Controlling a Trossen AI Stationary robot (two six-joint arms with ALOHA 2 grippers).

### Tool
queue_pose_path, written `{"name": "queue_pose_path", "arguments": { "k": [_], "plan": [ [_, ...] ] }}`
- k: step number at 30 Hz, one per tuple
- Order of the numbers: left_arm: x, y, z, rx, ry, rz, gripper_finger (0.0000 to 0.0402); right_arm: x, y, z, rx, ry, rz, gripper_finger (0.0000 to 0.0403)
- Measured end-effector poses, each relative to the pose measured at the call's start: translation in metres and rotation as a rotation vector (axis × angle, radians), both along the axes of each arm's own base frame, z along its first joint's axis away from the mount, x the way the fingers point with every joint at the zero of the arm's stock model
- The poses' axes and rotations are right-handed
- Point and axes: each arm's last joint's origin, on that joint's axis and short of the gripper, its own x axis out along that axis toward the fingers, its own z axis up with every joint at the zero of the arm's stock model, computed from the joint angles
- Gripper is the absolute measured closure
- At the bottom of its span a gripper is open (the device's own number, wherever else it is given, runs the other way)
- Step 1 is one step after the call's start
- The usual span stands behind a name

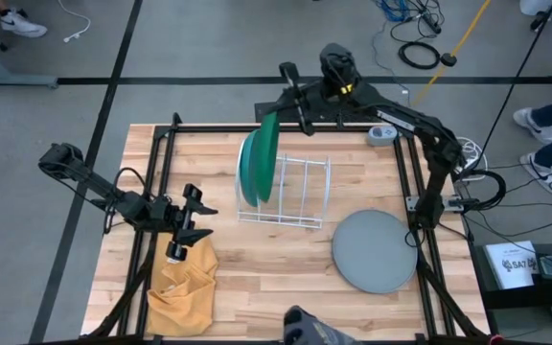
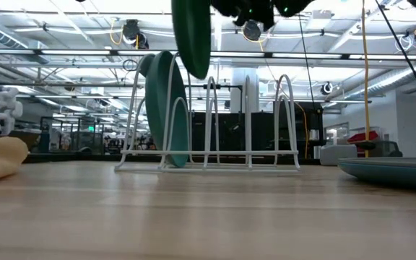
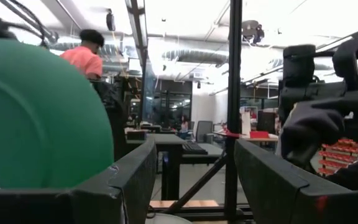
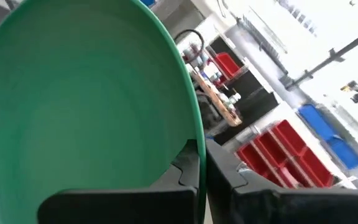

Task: Sort dishes
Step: Put the green plate in the white dish rack

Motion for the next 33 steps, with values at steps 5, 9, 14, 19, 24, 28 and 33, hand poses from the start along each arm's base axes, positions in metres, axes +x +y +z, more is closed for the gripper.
{"name": "queue_pose_path", "arguments": {
  "k": [5, 9, 14, 19, 24, 28, 33],
  "plan": [
    [0.000, 0.000, 0.000, 0.001, 0.003, 0.000, 0.0185, 0.013, -0.018, -0.026, 0.064, 0.047, 0.008, 0.0403],
    [0.001, -0.001, -0.002, 0.011, 0.019, 0.000, 0.0185, 0.021, -0.031, -0.049, 0.122, 0.105, -0.002, 0.0403],
    [0.002, -0.001, -0.004, 0.016, 0.040, -0.003, 0.0185, 0.025, -0.042, -0.068, 0.188, 0.167, -0.017, 0.0403],
    [0.002, -0.001, -0.006, 0.027, 0.060, -0.003, 0.0185, 0.023, -0.048, -0.079, 0.233, 0.230, -0.039, 0.0398],
    [0.003, -0.001, -0.006, 0.030, 0.064, -0.003, 0.0185, 0.019, -0.052, -0.084, 0.265, 0.279, -0.056, 0.0395],
    [0.003, -0.002, -0.006, 0.030, 0.065, -0.003, 0.0185, 0.017, -0.052, -0.089, 0.301, 0.328, -0.084, 0.0394],
    [0.003, -0.002, -0.006, 0.030, 0.065, -0.003, 0.0185, 0.015, -0.051, -0.091, 0.346, 0.381, -0.116, 0.0376]
  ]
}}
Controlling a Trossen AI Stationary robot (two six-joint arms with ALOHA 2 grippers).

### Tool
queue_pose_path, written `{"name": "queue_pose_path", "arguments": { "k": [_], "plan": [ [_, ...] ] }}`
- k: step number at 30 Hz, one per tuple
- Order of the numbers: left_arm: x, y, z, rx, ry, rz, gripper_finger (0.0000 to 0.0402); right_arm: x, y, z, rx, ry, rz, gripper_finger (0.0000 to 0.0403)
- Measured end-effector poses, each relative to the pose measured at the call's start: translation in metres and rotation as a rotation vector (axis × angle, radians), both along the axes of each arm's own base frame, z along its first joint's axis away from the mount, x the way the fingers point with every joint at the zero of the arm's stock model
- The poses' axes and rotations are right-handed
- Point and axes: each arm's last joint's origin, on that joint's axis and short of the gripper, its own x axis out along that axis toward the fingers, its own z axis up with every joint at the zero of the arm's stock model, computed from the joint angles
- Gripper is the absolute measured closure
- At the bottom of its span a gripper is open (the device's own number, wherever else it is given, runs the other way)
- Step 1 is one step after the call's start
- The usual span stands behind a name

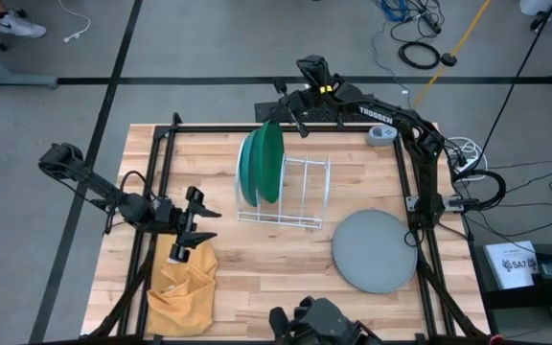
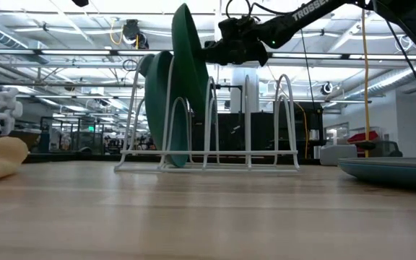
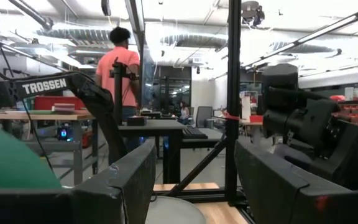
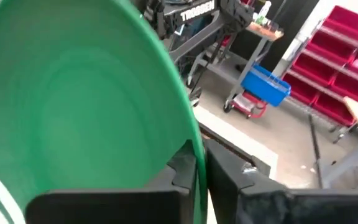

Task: Sort dishes
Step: Put the green plate in the white dish rack

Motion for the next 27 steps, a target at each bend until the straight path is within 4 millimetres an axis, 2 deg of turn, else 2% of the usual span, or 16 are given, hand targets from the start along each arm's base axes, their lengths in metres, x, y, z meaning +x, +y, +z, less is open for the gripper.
{"name": "queue_pose_path", "arguments": {
  "k": [16, 23, 27],
  "plan": [
    [0.000, 0.001, 0.000, -0.008, 0.001, 0.020, 0.0185, 0.000, 0.008, -0.006, 0.069, 0.083, 0.018, 0.0223],
    [0.000, 0.001, 0.000, -0.010, 0.002, 0.031, 0.0185, 0.003, 0.035, 0.005, 0.046, 0.103, 0.076, 0.0198],
    [0.000, 0.001, 0.000, -0.005, 0.002, 0.035, 0.0185, 0.008, 0.057, 0.015, -0.008, 0.135, 0.025, 0.0197]
  ]
}}
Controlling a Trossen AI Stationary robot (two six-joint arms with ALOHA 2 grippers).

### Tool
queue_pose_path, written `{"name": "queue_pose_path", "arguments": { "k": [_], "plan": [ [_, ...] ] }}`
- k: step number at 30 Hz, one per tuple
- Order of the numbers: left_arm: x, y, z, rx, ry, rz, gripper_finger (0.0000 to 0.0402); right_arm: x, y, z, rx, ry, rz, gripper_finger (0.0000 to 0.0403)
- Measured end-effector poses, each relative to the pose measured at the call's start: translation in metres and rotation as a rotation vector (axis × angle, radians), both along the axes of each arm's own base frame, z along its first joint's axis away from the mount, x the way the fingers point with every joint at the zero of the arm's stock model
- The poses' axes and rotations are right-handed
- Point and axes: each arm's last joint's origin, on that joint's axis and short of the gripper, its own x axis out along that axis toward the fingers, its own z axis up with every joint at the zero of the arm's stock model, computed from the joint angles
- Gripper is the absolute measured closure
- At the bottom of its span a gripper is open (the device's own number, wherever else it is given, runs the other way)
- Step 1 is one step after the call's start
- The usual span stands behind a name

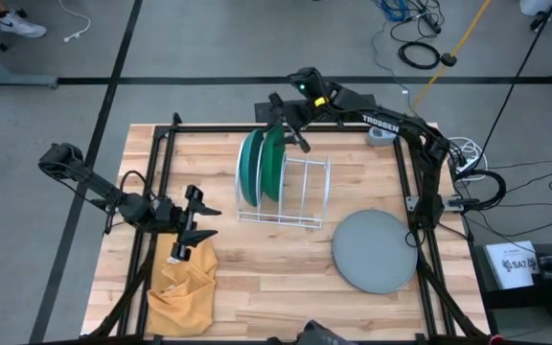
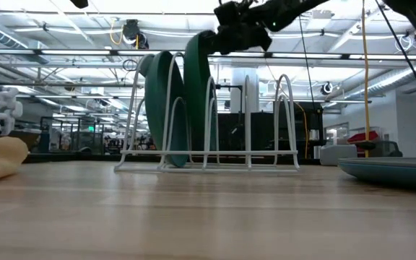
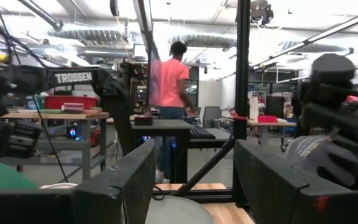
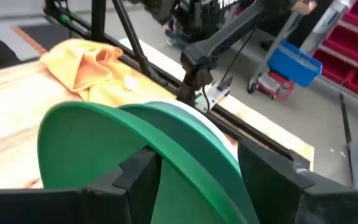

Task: Sort dishes
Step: Put the green plate in the white dish rack

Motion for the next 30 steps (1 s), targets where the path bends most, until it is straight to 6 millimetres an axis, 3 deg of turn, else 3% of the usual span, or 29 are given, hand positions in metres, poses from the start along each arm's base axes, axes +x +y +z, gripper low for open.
{"name": "queue_pose_path", "arguments": {
  "k": [6, 16, 23, 30],
  "plan": [
    [0.000, 0.000, 0.000, 0.000, 0.000, 0.001, 0.0185, 0.010, 0.025, -0.003, -0.059, 0.080, -0.037, 0.0180],
    [0.000, 0.000, 0.000, 0.001, 0.000, 0.000, 0.0185, 0.023, 0.054, -0.009, -0.349, 0.215, -0.230, 0.0142],
    [0.000, 0.000, 0.000, 0.001, 0.000, 0.000, 0.0185, 0.017, 0.071, 0.011, -0.591, 0.220, -0.351, 0.0140],
    [0.000, 0.000, 0.000, -0.005, 0.000, -0.003, 0.0185, -0.006, 0.100, 0.050, -0.662, 0.199, -0.447, 0.0140]
  ]
}}
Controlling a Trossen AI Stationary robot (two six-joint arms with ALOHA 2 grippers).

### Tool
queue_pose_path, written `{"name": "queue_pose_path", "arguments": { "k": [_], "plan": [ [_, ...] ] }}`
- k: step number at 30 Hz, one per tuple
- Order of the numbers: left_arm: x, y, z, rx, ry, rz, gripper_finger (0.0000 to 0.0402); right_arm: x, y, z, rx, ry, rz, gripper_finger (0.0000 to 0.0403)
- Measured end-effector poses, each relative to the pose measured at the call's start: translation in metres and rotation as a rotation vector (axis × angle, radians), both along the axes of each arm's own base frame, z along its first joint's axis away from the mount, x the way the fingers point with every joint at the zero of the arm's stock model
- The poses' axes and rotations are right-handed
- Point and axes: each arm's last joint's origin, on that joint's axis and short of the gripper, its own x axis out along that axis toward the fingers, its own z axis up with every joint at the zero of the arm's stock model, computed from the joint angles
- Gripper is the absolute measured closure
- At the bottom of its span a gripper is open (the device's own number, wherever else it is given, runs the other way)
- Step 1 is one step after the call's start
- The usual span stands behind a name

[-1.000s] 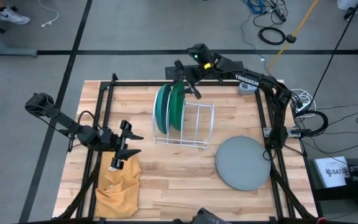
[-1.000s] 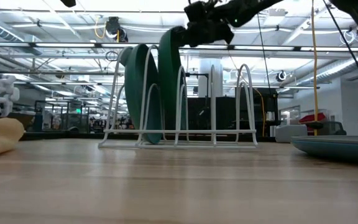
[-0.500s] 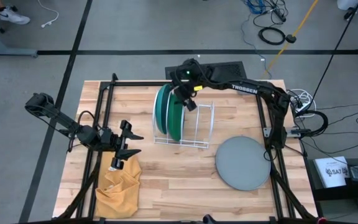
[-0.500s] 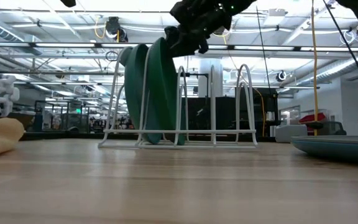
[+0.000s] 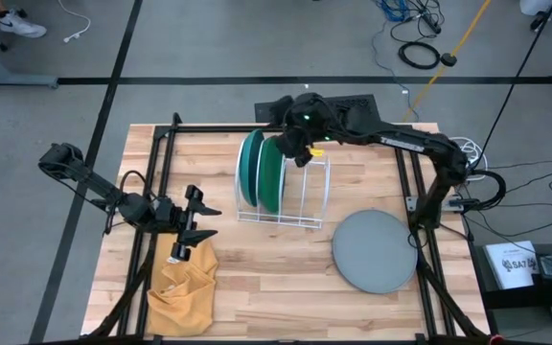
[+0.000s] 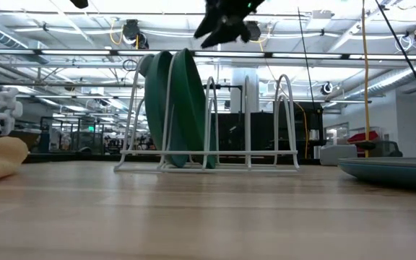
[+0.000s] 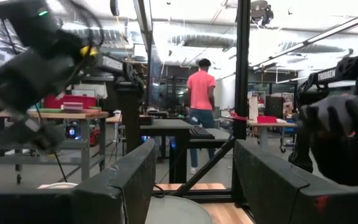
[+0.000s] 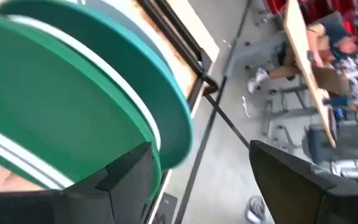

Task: Sort dishes
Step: Put the green plate in the white dish rack, then put the gray plate in the white dish rack

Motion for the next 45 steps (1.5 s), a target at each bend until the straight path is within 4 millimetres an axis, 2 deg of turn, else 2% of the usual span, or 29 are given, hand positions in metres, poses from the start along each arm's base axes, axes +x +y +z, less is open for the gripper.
{"name": "queue_pose_path", "arguments": {
  "k": [4, 8, 13, 19, 24, 31, 35, 40, 45],
  "plan": [
    [0.000, 0.000, 0.000, -0.002, 0.001, -0.001, 0.0185, -0.022, 0.024, 0.019, 0.052, 0.011, -0.062, 0.0140],
    [0.000, 0.000, -0.001, 0.024, 0.005, 0.006, 0.0185, -0.047, 0.048, 0.024, 0.236, 0.086, -0.155, 0.0150],
    [0.000, 0.000, 0.000, 0.074, -0.005, 0.024, 0.0185, -0.074, 0.079, 0.020, 0.506, 0.226, -0.347, 0.0171],
    [-0.001, 0.001, 0.003, 0.121, -0.048, 0.052, 0.0185, -0.084, 0.123, 0.004, 0.660, 0.358, -0.547, 0.0194],
    [-0.003, 0.002, 0.008, 0.148, -0.109, 0.082, 0.0185, -0.087, 0.163, -0.032, 0.710, 0.417, -0.680, 0.0199],
    [-0.004, 0.002, 0.009, 0.186, -0.120, 0.097, 0.0185, -0.105, 0.218, -0.105, 0.784, 0.431, -0.906, 0.0199],
    [-0.004, 0.002, 0.009, 0.187, -0.120, 0.097, 0.0185, -0.117, 0.244, -0.137, 0.877, 0.386, -0.971, 0.0199],
    [-0.003, 0.002, 0.008, 0.190, -0.114, 0.096, 0.0185, -0.127, 0.261, -0.166, 0.990, 0.326, -1.022, 0.0199],
    [-0.003, 0.002, 0.008, 0.181, -0.113, 0.092, 0.0185, -0.139, 0.265, -0.193, 1.061, 0.291, -1.114, 0.0199]
  ]
}}
